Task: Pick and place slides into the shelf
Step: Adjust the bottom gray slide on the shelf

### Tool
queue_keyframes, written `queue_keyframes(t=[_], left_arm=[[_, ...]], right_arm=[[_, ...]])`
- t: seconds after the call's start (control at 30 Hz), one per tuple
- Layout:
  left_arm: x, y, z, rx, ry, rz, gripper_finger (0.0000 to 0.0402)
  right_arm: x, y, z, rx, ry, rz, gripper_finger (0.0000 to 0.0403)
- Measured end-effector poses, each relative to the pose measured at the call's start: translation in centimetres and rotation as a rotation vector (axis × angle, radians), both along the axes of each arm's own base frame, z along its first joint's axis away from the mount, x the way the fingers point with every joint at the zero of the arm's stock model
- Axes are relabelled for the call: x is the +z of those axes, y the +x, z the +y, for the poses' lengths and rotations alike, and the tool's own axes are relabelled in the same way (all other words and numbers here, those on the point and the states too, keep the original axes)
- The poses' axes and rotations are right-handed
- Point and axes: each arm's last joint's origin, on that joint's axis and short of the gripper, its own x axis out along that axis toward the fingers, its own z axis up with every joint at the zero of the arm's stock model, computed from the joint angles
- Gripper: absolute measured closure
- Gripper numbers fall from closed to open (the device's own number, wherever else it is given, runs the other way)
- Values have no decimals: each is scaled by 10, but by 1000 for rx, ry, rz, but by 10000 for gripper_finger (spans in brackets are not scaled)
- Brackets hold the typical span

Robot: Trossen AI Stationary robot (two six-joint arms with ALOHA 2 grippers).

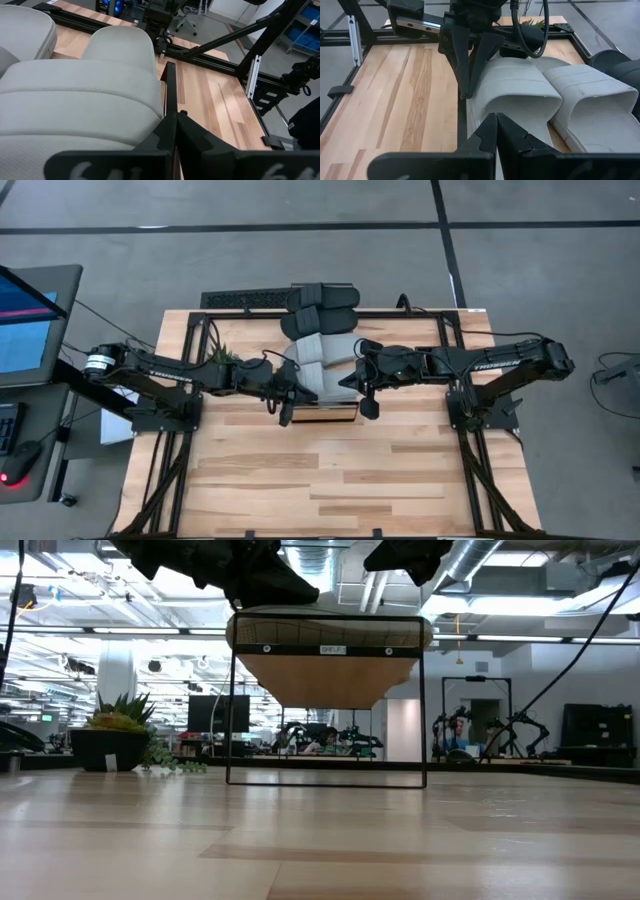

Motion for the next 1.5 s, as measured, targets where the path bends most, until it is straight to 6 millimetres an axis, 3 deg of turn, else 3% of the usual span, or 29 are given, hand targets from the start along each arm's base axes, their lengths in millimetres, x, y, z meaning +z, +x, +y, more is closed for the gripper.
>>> queue_keyframes(t=[0.87, 1.5], left_arm=[[-7, -3, 0, 15, 16, 75, 401], [16, 7, 1, -43, 110, 37, 401]], right_arm=[[0, 0, 0, 0, 1, -5, 403], [1, 0, 0, 3, -5, -7, 403]])
